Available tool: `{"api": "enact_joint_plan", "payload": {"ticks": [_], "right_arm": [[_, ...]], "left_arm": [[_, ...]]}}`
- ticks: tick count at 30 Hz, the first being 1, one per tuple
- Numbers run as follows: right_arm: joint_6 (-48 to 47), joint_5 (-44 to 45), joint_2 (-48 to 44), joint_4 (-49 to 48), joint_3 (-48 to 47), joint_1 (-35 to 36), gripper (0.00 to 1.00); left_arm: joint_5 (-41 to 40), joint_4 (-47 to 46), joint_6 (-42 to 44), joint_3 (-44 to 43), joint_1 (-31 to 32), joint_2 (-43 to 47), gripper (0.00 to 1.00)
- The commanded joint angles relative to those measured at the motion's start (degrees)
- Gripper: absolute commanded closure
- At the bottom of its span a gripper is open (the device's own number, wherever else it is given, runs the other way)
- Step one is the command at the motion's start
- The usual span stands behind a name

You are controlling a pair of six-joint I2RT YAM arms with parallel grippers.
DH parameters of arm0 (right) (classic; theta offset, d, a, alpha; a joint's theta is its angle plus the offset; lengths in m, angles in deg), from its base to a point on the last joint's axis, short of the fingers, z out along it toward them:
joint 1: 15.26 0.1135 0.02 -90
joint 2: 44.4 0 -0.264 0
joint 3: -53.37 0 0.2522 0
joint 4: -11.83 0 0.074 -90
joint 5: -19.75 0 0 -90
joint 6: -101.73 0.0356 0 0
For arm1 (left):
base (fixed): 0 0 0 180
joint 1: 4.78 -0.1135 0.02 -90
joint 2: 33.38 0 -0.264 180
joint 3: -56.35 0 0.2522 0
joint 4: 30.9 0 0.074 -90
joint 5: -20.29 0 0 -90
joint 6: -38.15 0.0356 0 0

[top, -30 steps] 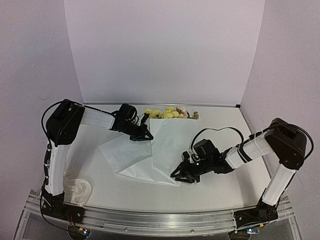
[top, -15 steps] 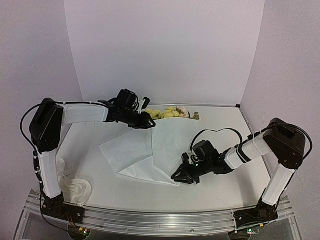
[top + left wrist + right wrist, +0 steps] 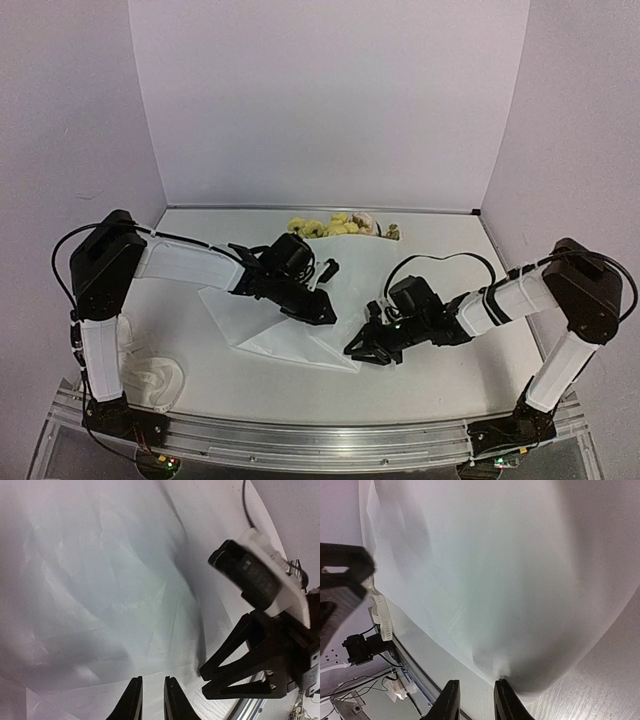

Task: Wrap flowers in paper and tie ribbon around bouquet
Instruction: Press the fold line on the 2/3-folded wrapping paper.

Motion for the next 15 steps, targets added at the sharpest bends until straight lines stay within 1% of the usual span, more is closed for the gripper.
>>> {"api": "enact_joint_plan", "payload": {"ticks": [1,10,15], "right_arm": [[-0.51,2.45,-3.79,2.03,-1.40,-1.50,0.75],[0.98,4.98,-1.41,2.09,-6.37,-5.38,0.74],[1.57,5.04,2.36,2.04,-8.69,-7.25,0.76]], "left_arm": [[0.97,-3.86,-2.30,2.27,0.16,-0.99,0.84],[-0.80,-5.98,-2.93,6.07,0.27,-3.02,0.86],[-1.28,-6.37,-3.24,7.17,0.27,-3.22,0.87]]}}
